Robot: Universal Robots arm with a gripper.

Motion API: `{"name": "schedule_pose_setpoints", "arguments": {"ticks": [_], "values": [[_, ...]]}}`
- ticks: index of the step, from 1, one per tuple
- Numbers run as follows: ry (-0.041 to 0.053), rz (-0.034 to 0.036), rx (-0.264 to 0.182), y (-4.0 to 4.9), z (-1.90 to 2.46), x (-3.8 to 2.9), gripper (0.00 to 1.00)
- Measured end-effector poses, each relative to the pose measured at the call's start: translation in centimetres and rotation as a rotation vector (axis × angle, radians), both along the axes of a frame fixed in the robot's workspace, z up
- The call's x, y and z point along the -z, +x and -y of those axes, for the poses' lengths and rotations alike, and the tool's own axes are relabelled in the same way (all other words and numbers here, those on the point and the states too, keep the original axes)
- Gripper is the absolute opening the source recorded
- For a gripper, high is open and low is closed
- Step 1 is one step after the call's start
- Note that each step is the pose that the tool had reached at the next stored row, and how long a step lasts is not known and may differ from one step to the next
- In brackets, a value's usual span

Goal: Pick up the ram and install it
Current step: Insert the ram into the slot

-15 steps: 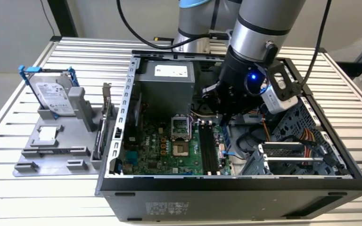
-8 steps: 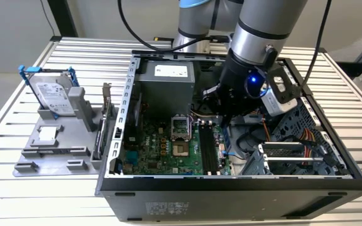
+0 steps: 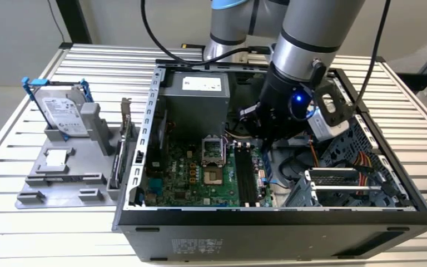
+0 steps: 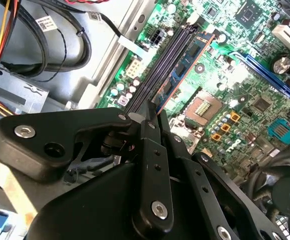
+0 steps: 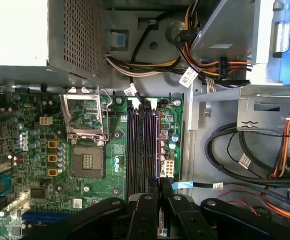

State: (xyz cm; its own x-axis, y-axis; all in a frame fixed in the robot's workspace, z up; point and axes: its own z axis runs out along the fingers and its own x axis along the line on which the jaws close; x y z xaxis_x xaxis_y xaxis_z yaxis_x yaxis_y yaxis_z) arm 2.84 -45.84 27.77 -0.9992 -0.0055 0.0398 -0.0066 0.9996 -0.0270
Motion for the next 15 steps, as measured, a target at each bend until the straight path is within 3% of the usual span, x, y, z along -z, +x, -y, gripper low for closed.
{"name": "schedule_pose_setpoints", "arguments": {"ticks": [15], "values": [[0.0001,0.0001,0.000,0.09,0.00,1.13,0.00]]}}
